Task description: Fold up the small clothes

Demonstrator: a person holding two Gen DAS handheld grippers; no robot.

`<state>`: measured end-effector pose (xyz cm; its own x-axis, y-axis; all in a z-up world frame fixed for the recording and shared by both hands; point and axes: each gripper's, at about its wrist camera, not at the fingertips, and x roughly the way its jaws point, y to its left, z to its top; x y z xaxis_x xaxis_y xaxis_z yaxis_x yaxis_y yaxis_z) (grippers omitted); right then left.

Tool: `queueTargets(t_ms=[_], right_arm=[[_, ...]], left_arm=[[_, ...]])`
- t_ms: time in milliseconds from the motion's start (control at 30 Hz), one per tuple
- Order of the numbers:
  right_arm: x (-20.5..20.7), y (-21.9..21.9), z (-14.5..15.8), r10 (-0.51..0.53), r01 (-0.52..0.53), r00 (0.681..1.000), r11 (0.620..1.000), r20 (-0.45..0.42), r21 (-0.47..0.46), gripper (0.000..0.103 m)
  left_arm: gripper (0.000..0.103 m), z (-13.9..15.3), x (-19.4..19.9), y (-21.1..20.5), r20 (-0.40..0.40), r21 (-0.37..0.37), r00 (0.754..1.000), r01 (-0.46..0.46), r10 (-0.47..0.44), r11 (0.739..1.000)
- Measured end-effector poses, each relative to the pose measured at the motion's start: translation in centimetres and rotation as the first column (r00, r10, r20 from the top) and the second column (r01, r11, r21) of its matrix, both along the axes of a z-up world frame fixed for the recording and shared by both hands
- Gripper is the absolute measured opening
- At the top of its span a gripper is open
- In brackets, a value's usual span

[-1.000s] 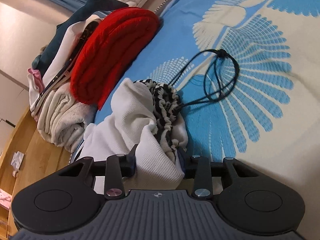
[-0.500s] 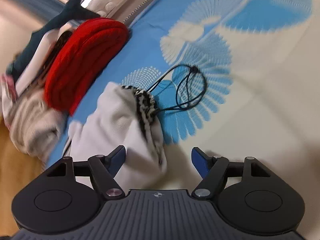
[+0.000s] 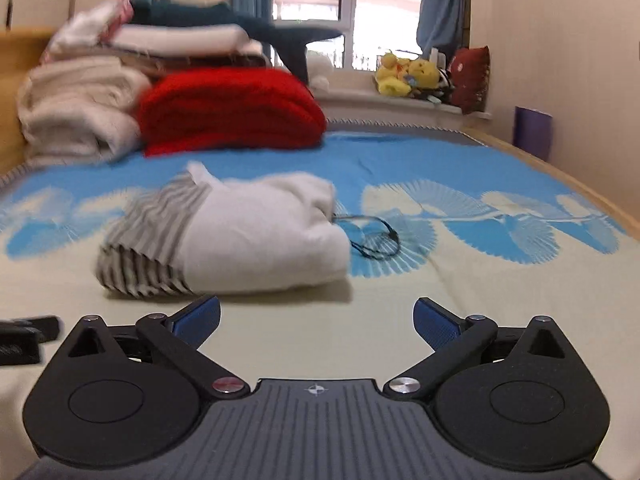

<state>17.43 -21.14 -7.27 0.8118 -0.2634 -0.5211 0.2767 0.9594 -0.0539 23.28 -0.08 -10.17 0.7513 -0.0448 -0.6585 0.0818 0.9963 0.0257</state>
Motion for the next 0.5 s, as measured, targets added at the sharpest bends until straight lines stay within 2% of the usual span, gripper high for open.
queueTargets(t_ms=[167,300,500], right_arm=[[2.1,0.8,-0.9,0.018,-0.02,0.999,0.999,-0.035,-0.042,0.102],[3.0,1.1,-1.6,0.013,-0.015,0.998,0.999,-0.067,-0.031,0.102],[2.8,1.4,-2.0,0.024,-0.027,0.996,0.999,-0.085,-0.04,0.102]], left_arm=[[0.102,0.3,1.0,-0.9,0.044,0.054,0.999,0.008,-0.011,0.999],[0.102,-0.2,1.6,-1.2,0.01,0.023,1.0,0.017,-0.017,1.0],[0.102,-0.4,1.5,-1.3,0.004,0.012,1.0,0.008,-0.008,1.0]])
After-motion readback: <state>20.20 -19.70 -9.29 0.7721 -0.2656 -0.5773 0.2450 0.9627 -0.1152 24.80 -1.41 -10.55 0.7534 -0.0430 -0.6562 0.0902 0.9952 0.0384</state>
